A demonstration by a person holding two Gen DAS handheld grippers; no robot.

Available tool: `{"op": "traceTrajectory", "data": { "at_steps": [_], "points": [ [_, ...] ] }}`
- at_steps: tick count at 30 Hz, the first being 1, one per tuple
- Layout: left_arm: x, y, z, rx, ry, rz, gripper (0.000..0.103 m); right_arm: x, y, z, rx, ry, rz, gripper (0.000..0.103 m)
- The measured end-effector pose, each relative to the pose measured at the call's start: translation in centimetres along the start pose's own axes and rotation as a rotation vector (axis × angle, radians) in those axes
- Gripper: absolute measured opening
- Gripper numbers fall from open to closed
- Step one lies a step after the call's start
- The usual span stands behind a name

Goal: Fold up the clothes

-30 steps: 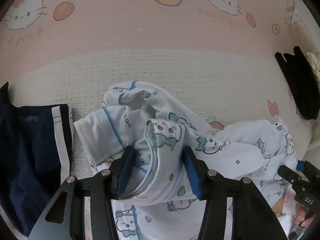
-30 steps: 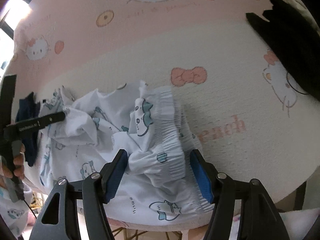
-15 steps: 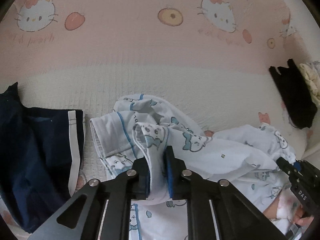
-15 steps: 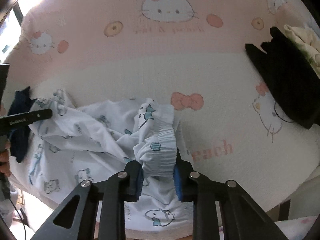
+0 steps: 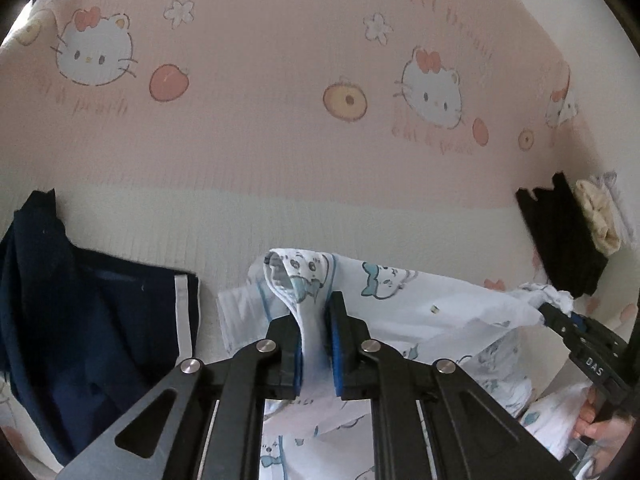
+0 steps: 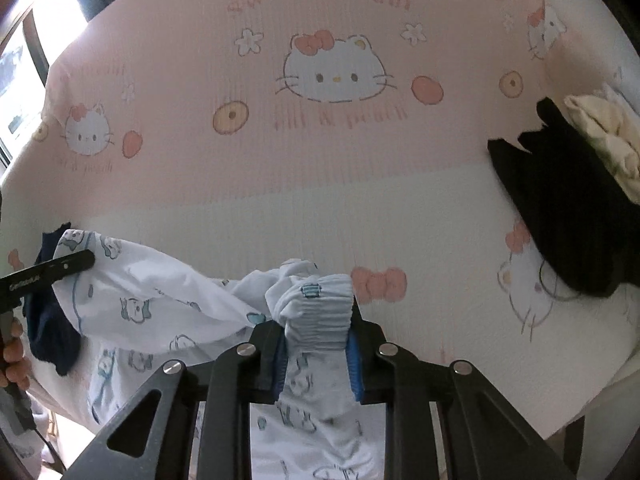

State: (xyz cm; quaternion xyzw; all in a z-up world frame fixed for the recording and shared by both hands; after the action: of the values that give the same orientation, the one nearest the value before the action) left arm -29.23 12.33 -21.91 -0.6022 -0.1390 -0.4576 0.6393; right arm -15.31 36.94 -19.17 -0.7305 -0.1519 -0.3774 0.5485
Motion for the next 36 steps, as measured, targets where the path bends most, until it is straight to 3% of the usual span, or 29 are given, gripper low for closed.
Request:
{"op": "traceTrajectory", "data": {
  "at_steps": [10,16,20,29,36],
  "points": [
    [-2.6,-4.0,0.2,-0.017,0.003,0.049,0.009,-4.4,-3.9,0.4,-0.035,-0.036,-0.076,0.022],
    [-5.2,-6.5,0.4,-0.065,-0.032,0.053,0.009,-8.3,-6.8,1.3,-0.081,-0.069,-0.118,0.022],
    [-6.8,-7.5,-0.3,-0.035,-0.042,0.042,0.009,-10.8,-8.0,2.2,-0.086,-0.043,-0.138,0.022],
    [-10.0,-9.6,-1.1,-0.027,-0.059,0.04,0.009,-15.0,-9.4,3.8,-0.164,-0.085,-0.16,0.022],
    [-12.3,-11.2,-2.0,0.023,-0.055,0.042,0.009,-17.9,-10.8,5.8,-0.285,-0.1,-0.152,0.022]
  ]
}}
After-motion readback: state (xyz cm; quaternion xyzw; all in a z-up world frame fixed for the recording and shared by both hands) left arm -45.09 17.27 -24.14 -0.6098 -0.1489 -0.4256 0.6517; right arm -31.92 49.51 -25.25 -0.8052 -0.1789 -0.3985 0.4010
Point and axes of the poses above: each gripper's, at about its wrist camera, not at the fingertips, and x roughly against the way its jaws point, z to its right, y to its underside, the point moved 7 cm from there along -x, roughly the way its jaws point, and after that the axes turned 12 degrees about z, right-handed, at the moved point
